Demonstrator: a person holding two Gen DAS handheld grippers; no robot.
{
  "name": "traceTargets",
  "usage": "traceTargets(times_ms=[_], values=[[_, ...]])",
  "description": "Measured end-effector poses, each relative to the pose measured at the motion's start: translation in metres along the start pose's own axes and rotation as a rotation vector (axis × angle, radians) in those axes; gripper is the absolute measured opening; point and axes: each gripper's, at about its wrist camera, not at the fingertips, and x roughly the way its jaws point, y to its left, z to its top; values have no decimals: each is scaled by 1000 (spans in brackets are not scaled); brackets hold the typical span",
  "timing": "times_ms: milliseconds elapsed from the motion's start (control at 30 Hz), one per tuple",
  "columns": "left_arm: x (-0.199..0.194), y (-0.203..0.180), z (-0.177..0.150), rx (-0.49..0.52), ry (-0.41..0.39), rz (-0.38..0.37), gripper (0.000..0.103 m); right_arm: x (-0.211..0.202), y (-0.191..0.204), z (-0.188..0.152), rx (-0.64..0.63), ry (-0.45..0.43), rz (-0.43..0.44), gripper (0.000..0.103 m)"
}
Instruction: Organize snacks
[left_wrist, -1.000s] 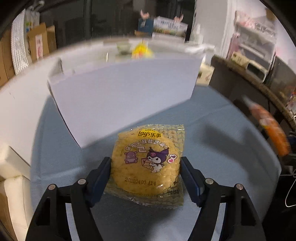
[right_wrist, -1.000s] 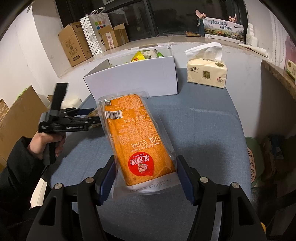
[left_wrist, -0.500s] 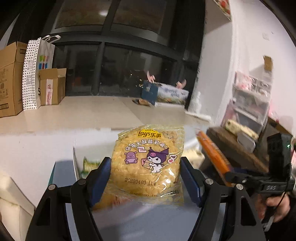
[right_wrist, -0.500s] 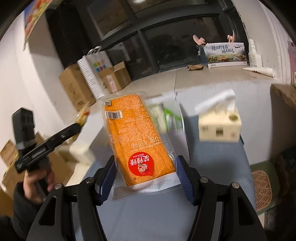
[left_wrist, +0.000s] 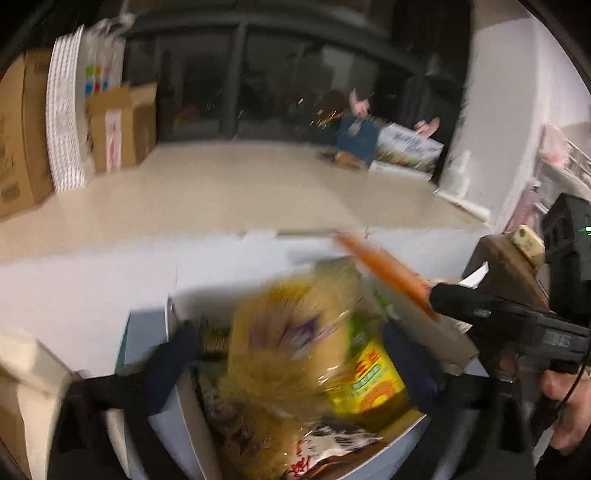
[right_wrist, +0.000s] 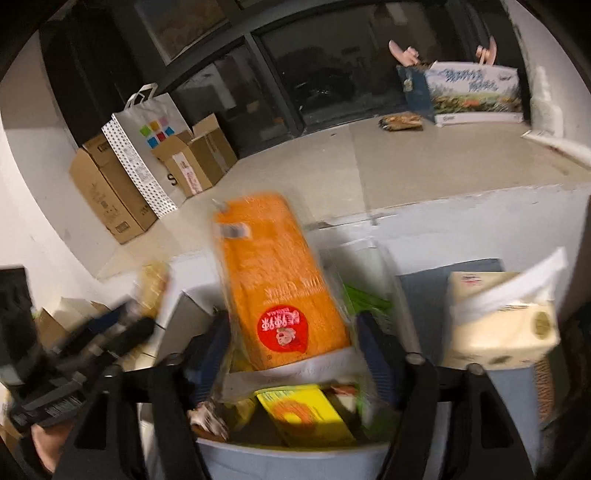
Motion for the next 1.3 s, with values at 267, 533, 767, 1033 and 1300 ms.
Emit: traceTargets(times_ms=[267, 533, 767, 1033, 1300], values=[[-20, 2, -28, 30, -77, 49, 103, -9, -3, -13, -28, -21, -108, 103], [-109, -42, -48, 145, -298, 222, 103, -72, 37, -27, -249, -169, -239, 103], [-164, -69, -77, 98, -276, 141, 103, -130, 48, -50, -242, -182, -147, 103], [-229, -97, -134, 46, -242, 40, 103, -213, 59, -114, -305, -272, -195, 103], [-272, -127, -180, 53, -228, 6, 103, -263, 63, -188, -276, -246, -184, 103]])
